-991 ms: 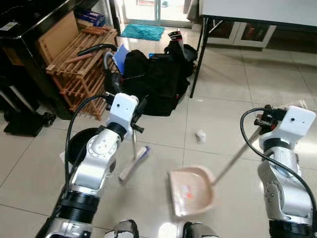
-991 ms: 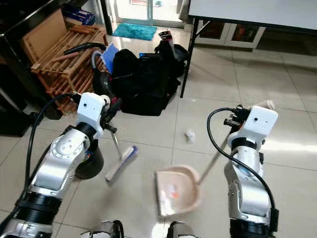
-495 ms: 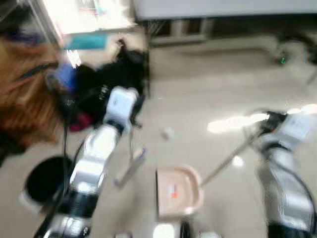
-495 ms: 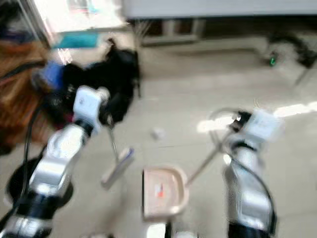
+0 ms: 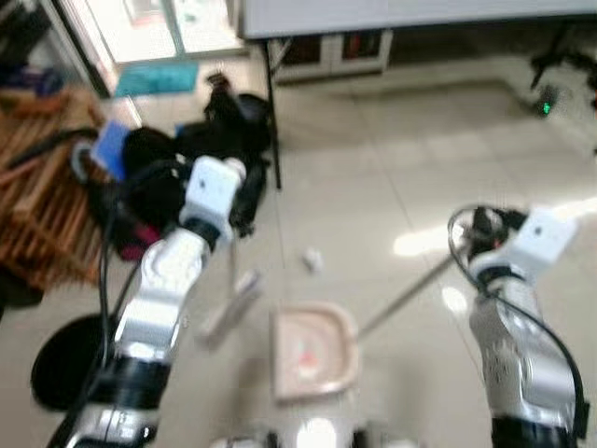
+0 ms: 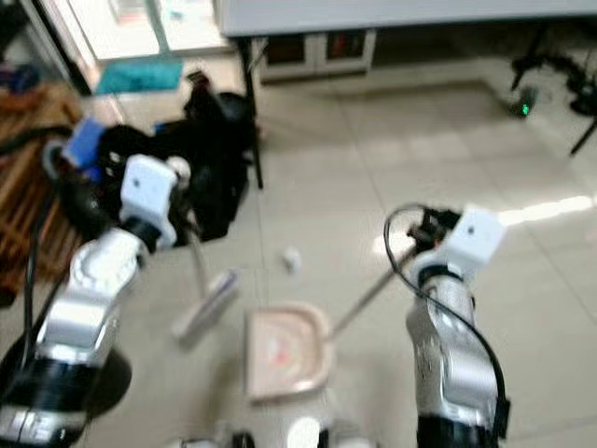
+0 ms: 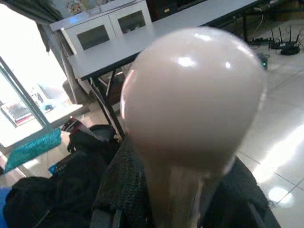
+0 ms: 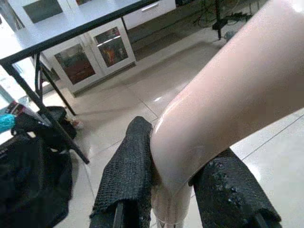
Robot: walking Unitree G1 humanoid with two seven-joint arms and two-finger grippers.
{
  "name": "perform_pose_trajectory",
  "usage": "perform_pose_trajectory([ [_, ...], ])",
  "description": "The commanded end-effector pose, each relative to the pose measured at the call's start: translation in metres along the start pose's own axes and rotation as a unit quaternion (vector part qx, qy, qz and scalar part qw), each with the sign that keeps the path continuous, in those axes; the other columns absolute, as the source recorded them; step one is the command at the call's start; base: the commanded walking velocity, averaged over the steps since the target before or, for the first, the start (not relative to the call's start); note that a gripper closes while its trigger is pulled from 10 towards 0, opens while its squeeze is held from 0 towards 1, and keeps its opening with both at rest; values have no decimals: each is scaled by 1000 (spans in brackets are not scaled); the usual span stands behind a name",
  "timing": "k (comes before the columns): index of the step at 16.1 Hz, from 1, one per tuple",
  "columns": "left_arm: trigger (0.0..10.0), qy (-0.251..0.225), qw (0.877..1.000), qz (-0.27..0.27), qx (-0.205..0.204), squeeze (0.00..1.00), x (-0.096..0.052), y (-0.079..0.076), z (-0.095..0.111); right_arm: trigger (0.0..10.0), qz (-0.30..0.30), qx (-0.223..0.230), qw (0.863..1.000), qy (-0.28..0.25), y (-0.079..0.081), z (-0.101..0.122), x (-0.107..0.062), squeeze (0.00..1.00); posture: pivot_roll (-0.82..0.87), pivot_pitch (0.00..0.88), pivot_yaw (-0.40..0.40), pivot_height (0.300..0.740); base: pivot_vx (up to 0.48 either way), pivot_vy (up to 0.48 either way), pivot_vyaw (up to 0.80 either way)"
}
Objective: Sweep floor
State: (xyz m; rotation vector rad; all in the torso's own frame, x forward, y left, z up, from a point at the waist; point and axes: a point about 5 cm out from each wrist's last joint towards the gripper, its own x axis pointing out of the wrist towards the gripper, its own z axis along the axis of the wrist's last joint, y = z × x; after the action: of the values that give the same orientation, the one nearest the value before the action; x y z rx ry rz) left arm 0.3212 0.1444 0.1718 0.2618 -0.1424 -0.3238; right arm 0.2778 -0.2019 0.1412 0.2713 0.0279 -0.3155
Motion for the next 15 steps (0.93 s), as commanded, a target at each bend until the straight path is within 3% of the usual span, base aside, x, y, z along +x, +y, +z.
perform_pose_trajectory([
  [1,10000,-22,1000,-5,-1,0,-1,-4,9,10000,2,-1,1000,-13,-2,9,1,0,-58,111,16,740,375,0,0],
  [10,10000,-17,1000,14,7,0,-4,7,6,10000,15,6,1000,-9,3,8,5,0,-48,102,15,740,374,0,0],
  [15,10000,-10,999,35,-28,0,-6,8,-1,10000,7,13,1000,-17,4,8,5,0,-56,95,25,740,372,0,0],
])
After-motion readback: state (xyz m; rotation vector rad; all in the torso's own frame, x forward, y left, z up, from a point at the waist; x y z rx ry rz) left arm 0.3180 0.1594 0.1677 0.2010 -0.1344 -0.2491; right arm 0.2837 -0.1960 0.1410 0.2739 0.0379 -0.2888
